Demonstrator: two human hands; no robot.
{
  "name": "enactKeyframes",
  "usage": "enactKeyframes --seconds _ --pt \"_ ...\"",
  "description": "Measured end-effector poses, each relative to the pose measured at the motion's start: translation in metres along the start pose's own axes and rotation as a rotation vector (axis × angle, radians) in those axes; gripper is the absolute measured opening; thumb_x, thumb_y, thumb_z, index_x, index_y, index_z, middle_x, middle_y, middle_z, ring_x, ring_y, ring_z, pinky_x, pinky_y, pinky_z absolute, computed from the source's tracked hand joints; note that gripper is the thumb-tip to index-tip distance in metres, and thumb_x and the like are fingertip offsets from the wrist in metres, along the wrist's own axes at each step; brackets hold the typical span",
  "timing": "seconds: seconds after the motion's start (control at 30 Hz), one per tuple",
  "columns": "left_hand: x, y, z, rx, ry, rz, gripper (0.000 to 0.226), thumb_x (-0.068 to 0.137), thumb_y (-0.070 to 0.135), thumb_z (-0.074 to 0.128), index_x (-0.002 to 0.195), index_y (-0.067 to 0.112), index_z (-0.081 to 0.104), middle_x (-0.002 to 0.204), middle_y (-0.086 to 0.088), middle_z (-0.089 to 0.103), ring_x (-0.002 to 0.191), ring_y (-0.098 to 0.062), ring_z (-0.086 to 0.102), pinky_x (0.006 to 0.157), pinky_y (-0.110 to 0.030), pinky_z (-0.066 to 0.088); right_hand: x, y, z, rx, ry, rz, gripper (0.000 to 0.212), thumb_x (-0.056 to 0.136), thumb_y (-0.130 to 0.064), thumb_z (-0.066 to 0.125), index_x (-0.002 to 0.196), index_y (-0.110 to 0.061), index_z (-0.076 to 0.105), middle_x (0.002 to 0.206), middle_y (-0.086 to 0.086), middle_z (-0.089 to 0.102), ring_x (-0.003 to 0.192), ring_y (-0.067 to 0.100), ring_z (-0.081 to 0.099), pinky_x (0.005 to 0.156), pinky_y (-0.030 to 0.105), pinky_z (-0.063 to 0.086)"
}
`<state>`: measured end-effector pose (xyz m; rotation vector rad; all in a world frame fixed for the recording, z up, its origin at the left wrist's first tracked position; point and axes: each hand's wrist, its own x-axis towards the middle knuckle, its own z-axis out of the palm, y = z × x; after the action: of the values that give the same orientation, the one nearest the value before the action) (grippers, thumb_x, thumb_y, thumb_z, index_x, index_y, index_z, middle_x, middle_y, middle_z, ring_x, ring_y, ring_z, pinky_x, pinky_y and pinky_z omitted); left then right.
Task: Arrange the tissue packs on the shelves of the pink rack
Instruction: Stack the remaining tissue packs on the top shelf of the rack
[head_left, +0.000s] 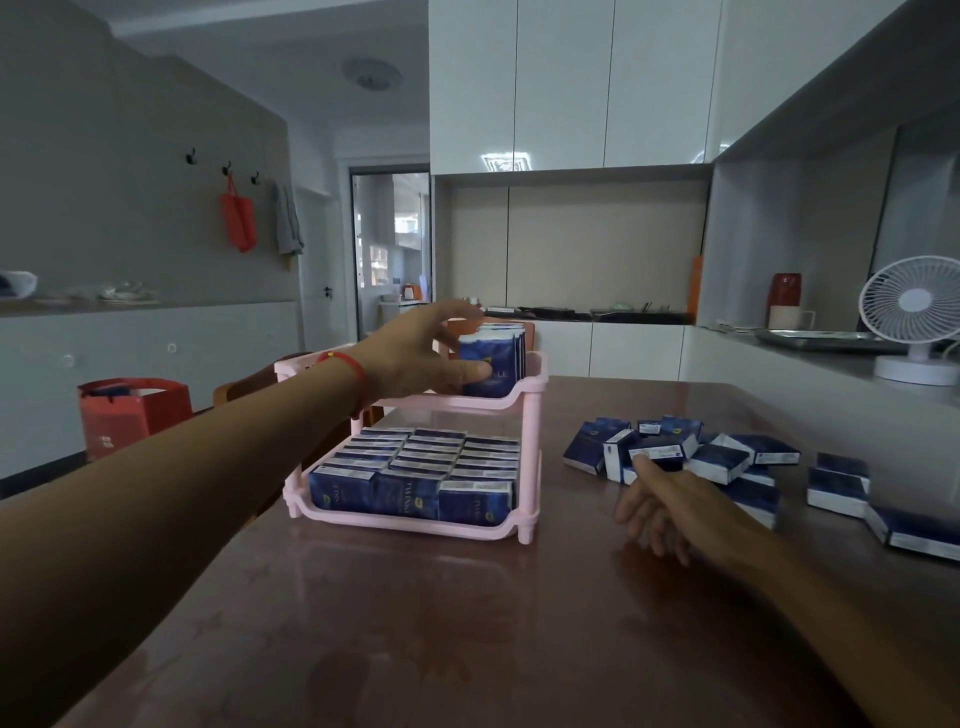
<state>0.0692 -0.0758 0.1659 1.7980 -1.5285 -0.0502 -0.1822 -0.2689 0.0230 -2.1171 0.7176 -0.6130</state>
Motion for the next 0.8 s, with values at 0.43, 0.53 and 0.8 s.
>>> enactKeyframes --seconds 0.43,0.53,0.8 --pt "0.003 -0.001 0.011 0.292 -0.024 0.167 0.055 0.096 0.040 0.058 0.148 0.030 0.043 0.130 0.002 0.048 0.104 -0.012 0.051 0.078 -0.014 0.039 -0.003 -0.001 0.000 -0.028 -0.002 0.000 0.079 0.090 -0.070 0.022 0.085 -0.012 0.075 0.076 0.006 0.075 0.058 0.019 0.063 0.045 0.026 0.044" --pt "0.000 0.001 0.012 0.260 -0.023 0.157 0.056 0.096 0.036 0.059 0.149 0.028 0.040 0.131 -0.001 0.055 0.101 -0.009 0.055 0.070 -0.010 0.040 -0.002 -0.001 -0.001 -0.018 -0.006 0.014 0.079 0.088 -0.072 0.023 0.085 -0.013 0.075 0.078 0.007 0.075 0.058 0.018 0.063 0.045 0.026 0.044" --pt "-0.008 0.008 0.015 0.192 0.000 0.110 0.066 0.097 0.031 0.060 0.153 0.026 0.027 0.145 -0.006 0.048 0.096 -0.007 0.056 0.065 -0.007 0.046 -0.002 -0.001 0.000 -0.002 -0.014 0.018 0.081 0.085 -0.074 0.023 0.086 -0.012 0.075 0.079 0.008 0.075 0.057 0.018 0.063 0.044 0.026 0.043"
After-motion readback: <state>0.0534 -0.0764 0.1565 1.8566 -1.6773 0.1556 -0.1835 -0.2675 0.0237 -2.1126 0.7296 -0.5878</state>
